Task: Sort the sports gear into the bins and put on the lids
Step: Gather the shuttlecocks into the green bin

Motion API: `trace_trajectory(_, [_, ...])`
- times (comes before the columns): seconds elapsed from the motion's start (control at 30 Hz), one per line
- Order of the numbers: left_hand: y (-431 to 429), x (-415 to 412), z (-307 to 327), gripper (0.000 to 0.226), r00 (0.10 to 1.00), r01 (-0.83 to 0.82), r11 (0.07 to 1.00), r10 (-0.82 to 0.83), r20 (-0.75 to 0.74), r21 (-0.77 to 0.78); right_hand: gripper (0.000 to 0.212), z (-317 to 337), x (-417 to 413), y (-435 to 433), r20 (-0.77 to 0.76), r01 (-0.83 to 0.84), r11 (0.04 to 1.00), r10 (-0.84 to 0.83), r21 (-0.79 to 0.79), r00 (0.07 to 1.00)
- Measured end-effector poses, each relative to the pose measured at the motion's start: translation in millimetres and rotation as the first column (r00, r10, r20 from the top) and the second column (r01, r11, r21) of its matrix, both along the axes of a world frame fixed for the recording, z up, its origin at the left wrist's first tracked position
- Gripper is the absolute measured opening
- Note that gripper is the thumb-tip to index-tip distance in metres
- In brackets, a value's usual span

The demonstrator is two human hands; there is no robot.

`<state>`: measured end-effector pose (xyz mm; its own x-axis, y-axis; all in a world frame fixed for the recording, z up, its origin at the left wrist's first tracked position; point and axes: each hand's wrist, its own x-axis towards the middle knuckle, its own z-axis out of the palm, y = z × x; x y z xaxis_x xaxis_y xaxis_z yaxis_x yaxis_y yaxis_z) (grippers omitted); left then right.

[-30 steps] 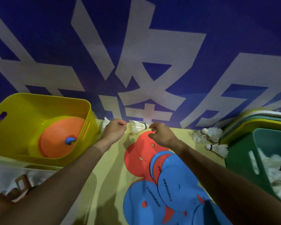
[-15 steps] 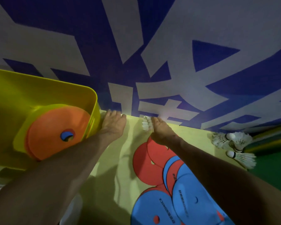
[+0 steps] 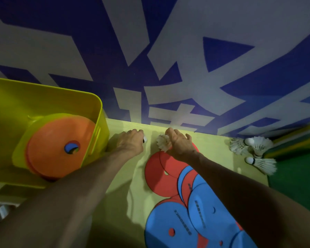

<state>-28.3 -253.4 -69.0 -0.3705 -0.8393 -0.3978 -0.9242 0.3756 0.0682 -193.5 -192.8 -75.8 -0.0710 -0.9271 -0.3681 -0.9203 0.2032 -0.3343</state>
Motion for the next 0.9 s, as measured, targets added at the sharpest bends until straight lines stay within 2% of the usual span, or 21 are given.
trace_trajectory(0.1, [12.0,-7.2,11.8,0.035,0.986,-0.072,0.994,0.084,-0.142,0.088,0.052,16.5,-6.3,16.1,0.149,0.144,0.988,-0.151,0.056,0.977])
trace_trajectory(0.17, [22.2,-12.1,26.2,0.041,0.949,-0.153,0.977,0.188,-0.253,0.151,0.056,32.4,-13.1,28.9,0.266,0.258,0.964,-0.267,0.069,0.926])
trace_trajectory(0.27, [39.4,-19.5,52.9,0.046,0.849,-0.219,0.947,0.304,-0.433,0.236,0.06,59.4,-28.4,49.4,0.379,0.387,0.92,-0.381,0.064,0.843])
trace_trajectory(0.37, [60.4,-26.4,78.8,0.049,0.688,-0.216,0.89,0.43,-0.584,0.401,0.058,86.6,-45.8,70.7,0.479,0.472,0.881,-0.425,0.026,0.768])
trace_trajectory(0.43, [76.7,-33.5,95.5,0.046,0.585,-0.203,0.844,0.511,-0.63,0.496,0.055,102.4,-56.0,86.6,0.525,0.499,0.866,-0.424,-0.003,0.738])
trace_trajectory(0.6, [119.8,-57.4,129.8,0.03,0.371,-0.184,0.793,0.603,-0.706,0.581,0.045,139.5,-76.3,129.6,0.604,0.503,0.863,-0.376,-0.047,0.703])
trace_trajectory(0.73, [159.1,-79.1,154.5,0.024,0.293,-0.155,0.791,0.609,-0.737,0.592,0.036,166.4,-102.6,164.3,0.621,0.508,0.858,-0.359,-0.074,0.697])
trace_trajectory(0.83, [192.5,-103.0,169.0,0.009,0.236,-0.087,0.773,0.628,-0.741,0.628,0.037,178.6,-131.3,190.6,0.658,0.548,0.833,-0.369,-0.08,0.657])
trace_trajectory(0.9, [214.3,-124.4,174.6,0.008,0.222,-0.042,0.754,0.647,-0.73,0.656,0.033,185.3,-152.3,212.3,0.669,0.575,0.814,-0.383,-0.082,0.637])
